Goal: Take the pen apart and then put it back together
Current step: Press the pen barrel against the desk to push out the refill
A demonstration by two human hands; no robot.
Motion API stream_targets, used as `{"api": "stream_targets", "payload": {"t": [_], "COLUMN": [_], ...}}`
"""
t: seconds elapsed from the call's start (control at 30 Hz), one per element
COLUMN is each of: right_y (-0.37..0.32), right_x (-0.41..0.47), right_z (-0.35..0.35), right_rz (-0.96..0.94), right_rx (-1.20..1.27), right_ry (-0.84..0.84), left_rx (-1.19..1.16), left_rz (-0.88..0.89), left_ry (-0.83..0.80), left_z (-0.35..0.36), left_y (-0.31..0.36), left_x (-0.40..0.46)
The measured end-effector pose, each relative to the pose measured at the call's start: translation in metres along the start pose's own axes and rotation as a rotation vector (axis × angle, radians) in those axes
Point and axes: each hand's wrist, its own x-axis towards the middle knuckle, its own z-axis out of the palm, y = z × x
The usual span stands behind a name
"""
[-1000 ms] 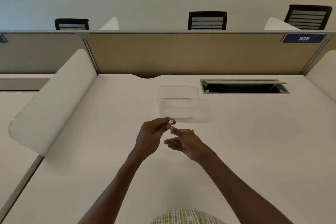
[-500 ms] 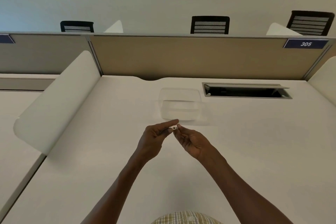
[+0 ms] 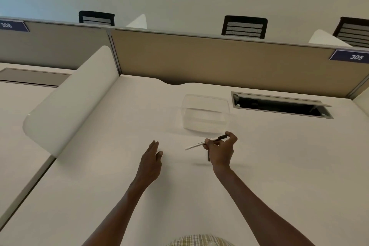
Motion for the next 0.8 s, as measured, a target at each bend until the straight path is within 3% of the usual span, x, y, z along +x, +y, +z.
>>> {"api": "stream_targets", "payload": {"t": [0.17, 0.33, 0.53, 0.8], "right_y": [0.011, 0.028, 0.023, 0.018], "right_x": [-0.007, -0.020, -0.020, -0.023], "right_z": [0.024, 0.039, 0.039, 0.036], "right_rz": [-0.379, -0.601, -0.713, -0.732], "right_rx": [-0.291, -0.650, -0.716, -0.692], "right_ry": [-0.244, -0.509, -0.561, -0.482], "left_rx": [0.066, 0.150, 0.402, 0.454], "left_rz": [-0.041, -0.022, 0.117, 0.115], "left_ry": [-0.016, -0.030, 0.007, 0.059], "left_z": [0.000, 0.004, 0.017, 0.021], "left_y": [-0.021, -0.034, -0.045, -0.046], "left_x": [0.000, -0.001, -0.007, -0.010]}}
